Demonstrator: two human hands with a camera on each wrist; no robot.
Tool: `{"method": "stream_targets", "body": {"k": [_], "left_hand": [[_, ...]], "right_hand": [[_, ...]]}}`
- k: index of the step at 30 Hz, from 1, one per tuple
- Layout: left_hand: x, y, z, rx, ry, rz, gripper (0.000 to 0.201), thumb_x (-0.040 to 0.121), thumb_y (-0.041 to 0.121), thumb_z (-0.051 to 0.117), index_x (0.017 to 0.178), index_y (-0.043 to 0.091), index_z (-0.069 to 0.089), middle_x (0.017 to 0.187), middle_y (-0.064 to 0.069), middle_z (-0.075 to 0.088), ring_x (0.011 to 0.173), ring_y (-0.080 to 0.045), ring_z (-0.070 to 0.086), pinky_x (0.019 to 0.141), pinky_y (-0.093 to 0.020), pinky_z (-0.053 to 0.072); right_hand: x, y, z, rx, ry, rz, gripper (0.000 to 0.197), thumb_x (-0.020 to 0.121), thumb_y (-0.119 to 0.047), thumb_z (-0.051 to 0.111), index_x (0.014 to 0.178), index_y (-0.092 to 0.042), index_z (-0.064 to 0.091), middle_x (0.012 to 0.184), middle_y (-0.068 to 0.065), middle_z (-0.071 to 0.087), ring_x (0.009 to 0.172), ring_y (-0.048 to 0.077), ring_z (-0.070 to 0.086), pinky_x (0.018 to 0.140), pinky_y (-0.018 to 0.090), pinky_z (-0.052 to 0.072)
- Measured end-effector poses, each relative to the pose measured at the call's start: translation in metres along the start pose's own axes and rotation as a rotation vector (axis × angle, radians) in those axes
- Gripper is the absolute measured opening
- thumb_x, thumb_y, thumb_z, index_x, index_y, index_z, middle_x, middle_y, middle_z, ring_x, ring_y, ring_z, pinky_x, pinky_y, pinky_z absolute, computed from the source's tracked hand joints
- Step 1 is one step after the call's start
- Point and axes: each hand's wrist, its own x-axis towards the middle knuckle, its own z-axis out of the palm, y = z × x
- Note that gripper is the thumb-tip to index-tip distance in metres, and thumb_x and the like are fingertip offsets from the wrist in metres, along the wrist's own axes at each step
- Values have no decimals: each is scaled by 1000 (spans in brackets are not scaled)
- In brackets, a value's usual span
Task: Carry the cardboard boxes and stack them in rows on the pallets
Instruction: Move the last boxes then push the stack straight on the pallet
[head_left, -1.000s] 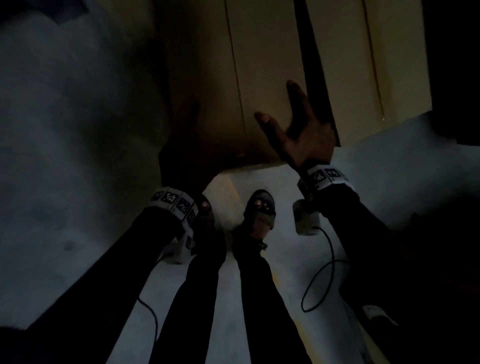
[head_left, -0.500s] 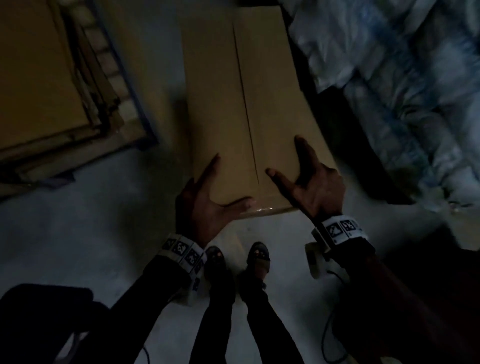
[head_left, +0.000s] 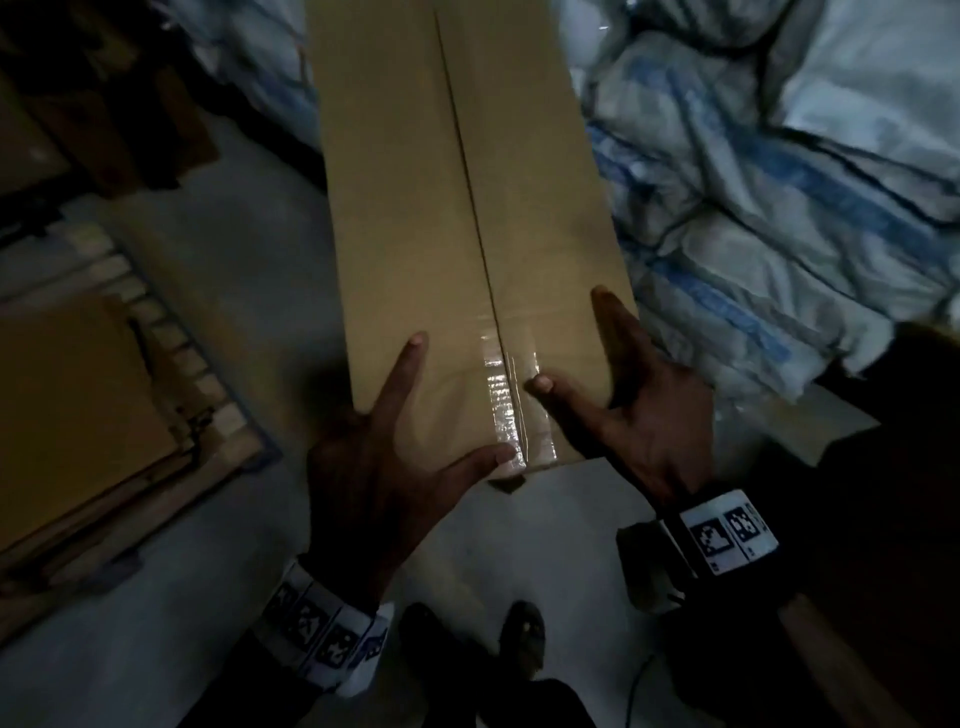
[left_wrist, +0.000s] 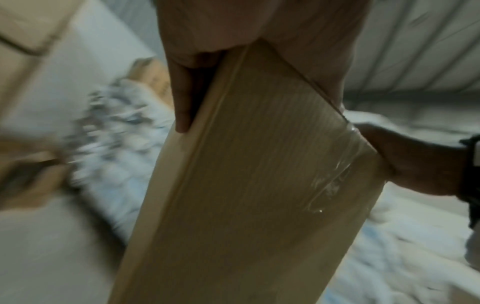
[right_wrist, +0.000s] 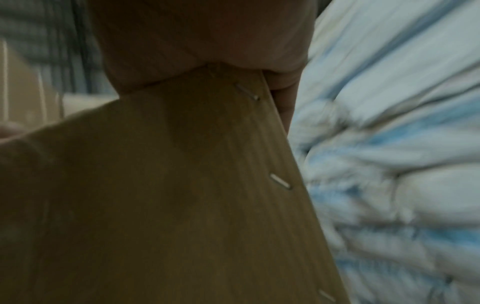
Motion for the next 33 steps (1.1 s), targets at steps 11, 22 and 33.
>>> {"method": "stream_targets", "body": {"k": [11, 22, 33], "left_hand": [[-132, 147, -39, -172, -117, 293, 119, 47, 103, 57, 153, 61, 24, 120, -10, 66, 108, -28, 65, 93, -37, 54], [-377, 264, -60, -258, -235, 775, 117, 53, 97, 64, 155, 44, 39, 142, -10, 60, 129, -28, 58, 104, -31, 40], [-569, 365, -32, -385, -429, 1193, 114, 58, 94, 63, 153, 32, 47, 135, -8, 66, 114, -23, 56, 87, -23, 40]], "right_hand": [[-202, 37, -183, -36, 367, 232, 98, 69, -92, 62, 154, -52, 31, 131, 1, 69, 112, 27, 68, 94, 35, 52], [-527, 84, -299, -66, 763, 420, 96, 74, -86, 64, 155, -43, 37, 136, -8, 65, 104, 10, 69, 96, 23, 51], [-762, 116, -365, -221, 1021, 720, 93, 74, -86, 59, 153, -41, 42, 132, -15, 65, 82, 0, 64, 74, 3, 44]]}}
